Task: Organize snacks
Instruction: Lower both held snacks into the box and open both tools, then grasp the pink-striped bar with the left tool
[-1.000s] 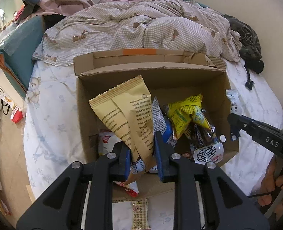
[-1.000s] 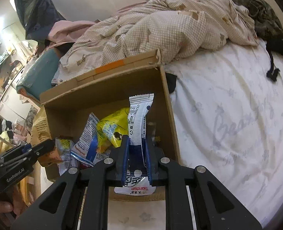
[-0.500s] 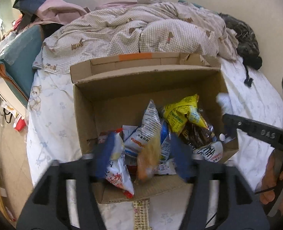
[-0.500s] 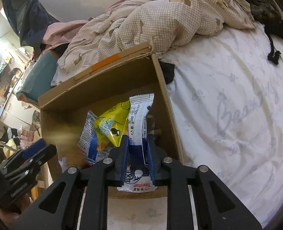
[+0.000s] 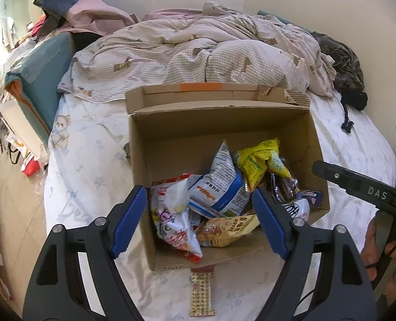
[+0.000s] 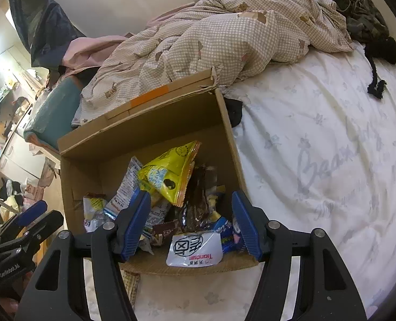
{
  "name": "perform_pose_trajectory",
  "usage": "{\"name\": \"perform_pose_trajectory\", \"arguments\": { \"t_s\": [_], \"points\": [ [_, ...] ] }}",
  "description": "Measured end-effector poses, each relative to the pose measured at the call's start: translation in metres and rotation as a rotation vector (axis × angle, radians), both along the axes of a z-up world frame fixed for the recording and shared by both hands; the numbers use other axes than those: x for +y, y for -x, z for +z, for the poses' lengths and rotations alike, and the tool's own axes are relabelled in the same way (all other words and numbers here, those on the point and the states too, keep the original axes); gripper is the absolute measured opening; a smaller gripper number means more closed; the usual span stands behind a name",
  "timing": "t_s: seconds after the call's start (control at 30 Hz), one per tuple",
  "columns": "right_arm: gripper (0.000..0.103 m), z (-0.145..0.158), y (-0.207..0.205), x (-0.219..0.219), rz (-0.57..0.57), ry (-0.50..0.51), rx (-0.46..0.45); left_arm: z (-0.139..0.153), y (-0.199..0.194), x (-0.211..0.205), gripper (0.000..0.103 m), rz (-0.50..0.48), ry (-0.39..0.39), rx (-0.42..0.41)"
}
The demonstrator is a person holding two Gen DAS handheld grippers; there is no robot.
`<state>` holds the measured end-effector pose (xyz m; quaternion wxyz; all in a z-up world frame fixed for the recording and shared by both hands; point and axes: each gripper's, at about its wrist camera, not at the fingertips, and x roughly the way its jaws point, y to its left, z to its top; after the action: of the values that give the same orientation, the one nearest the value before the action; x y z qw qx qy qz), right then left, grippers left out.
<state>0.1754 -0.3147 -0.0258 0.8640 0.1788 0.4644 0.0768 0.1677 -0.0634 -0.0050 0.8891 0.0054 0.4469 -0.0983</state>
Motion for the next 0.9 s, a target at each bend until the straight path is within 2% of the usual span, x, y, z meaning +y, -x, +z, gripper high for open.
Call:
{"name": "perform_pose_trajectory", "arguments": {
  "t_s": [0.27, 0.47, 0.63, 0.7, 0.9],
  "points": [
    [0.066, 0.005, 0.019, 0.015, 0.034, 0.033, -0.011, -0.002, 0.015, 0.017, 0.079, 0.045, 0.013, 0.028],
    [0.067, 0.003, 0.039, 0.017, 0.025, 0.001, 0.012, -0.021, 0.031, 0.035, 0.079, 0.106, 0.045, 0.125],
    [0.067, -0.005, 0.059, 0.016, 0.008, -0.058, 0.069, -0.052, 0.047, 0.036, 0.079, 0.120, 0.059, 0.241],
    [0.067, -0.009, 0.067, 0.017, 0.002, -0.085, 0.091, -0.071, 0.053, 0.028, 0.079, 0.106, 0.064, 0.312],
    [0.068, -0.021, 0.082, 0.016, -0.023, -0.153, 0.142, -0.125, 0.056, -0.003, 0.078, 0.032, -0.013, 0.450]
  ]
}}
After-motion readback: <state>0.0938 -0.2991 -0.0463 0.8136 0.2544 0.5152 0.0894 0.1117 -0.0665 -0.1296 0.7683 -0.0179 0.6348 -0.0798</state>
